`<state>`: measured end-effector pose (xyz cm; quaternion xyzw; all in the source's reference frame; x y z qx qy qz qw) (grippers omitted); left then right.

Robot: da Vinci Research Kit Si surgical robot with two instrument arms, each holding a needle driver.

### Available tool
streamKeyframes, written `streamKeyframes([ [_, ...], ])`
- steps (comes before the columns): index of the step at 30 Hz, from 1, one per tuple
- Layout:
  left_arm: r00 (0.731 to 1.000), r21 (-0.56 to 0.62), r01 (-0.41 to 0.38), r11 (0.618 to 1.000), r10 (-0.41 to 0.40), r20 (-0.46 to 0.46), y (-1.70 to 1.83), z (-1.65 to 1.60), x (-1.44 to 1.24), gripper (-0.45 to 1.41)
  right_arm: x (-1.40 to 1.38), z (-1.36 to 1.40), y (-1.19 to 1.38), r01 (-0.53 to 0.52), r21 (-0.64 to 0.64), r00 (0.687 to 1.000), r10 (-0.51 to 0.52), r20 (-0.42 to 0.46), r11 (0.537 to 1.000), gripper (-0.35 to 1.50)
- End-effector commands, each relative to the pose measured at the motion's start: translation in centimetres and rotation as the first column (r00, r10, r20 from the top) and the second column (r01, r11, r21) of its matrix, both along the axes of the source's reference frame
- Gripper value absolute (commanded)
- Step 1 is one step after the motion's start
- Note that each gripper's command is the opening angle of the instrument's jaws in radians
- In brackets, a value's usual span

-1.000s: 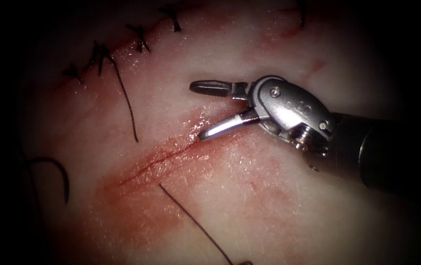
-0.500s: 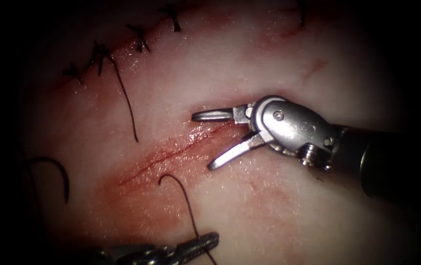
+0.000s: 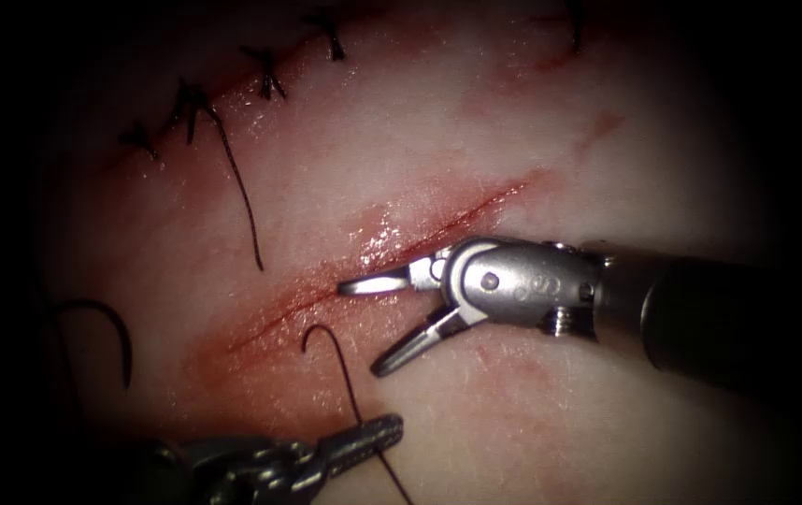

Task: Wound Closure
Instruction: Pick up suture with left jaws, then grab the suture with the left gripper and hand off more suture to the left

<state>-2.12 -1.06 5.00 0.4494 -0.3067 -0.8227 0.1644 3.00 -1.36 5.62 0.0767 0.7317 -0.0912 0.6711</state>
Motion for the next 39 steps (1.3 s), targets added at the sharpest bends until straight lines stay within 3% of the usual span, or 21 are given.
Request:
streamKeyframes([
  [1, 1.000, -0.001, 0.000, 1.000, 0.000, 0.001, 0.04, 0.05, -0.04, -0.45, 0.12, 0.03, 0.07, 0.002, -0.016, 1.000, -0.002, -0.004, 1.000, 1.03],
  [9, 1.000, 0.000, 0.000, 1.000, 0.000, -0.002, 0.05, 0.06, 0.01, -0.45, 0.20, -0.02, 0.01, 0.008, -0.098, 1.000, -0.010, -0.011, 0.995, 1.03],
  [27, 1.000, 0.003, 0.001, 1.000, -0.001, -0.003, 0.08, 0.08, 0.03, -0.45, 0.33, -0.21, -0.14, 0.022, -0.159, 0.999, -0.027, -0.032, 0.987, 0.96],
  [29, 1.000, 0.004, 0.002, 1.000, -0.002, -0.005, 0.08, 0.08, 0.03, -0.45, 0.33, -0.22, -0.14, 0.024, -0.158, 0.999, -0.029, -0.032, 0.987, 0.88],
  [30, 1.000, -0.001, 0.000, 1.000, 0.000, -0.007, 0.08, 0.08, 0.04, -0.45, 0.33, -0.22, -0.14, 0.032, -0.168, 0.999, -0.038, -0.033, 0.985, 0.62],
  [31, 1.000, -0.001, 0.000, 1.000, 0.000, -0.007, 0.08, 0.08, 0.04, -0.45, 0.33, -0.22, -0.14, 0.032, -0.168, 0.999, -0.038, -0.033, 0.985, 0.62],
  [33, 1.000, -0.001, 0.000, 1.000, 0.000, -0.009, 0.08, 0.08, 0.05, -0.45, 0.33, -0.20, -0.13, 0.036, -0.220, 0.998, -0.048, -0.047, 0.975, -0.07],
  [34, 1.000, -0.001, 0.000, 1.000, 0.000, -0.009, 0.08, 0.08, 0.05, -0.45, 0.33, -0.20, -0.13, 0.036, -0.220, 0.998, -0.048, -0.047, 0.975, -0.07],
  [35, 1.000, -0.001, 0.000, 1.000, 0.000, -0.009, 0.08, 0.08, 0.05, -0.45, 0.34, -0.19, -0.13, 0.043, -0.231, 0.997, -0.056, -0.049, 0.972, -0.35],
  [39, 1.000, -0.001, 0.001, 1.000, -0.001, -0.010, 0.08, 0.08, 0.05, -0.45, 0.38, -0.13, -0.16, 0.047, -0.298, 0.994, -0.075, -0.082, 0.953, -0.35],
])
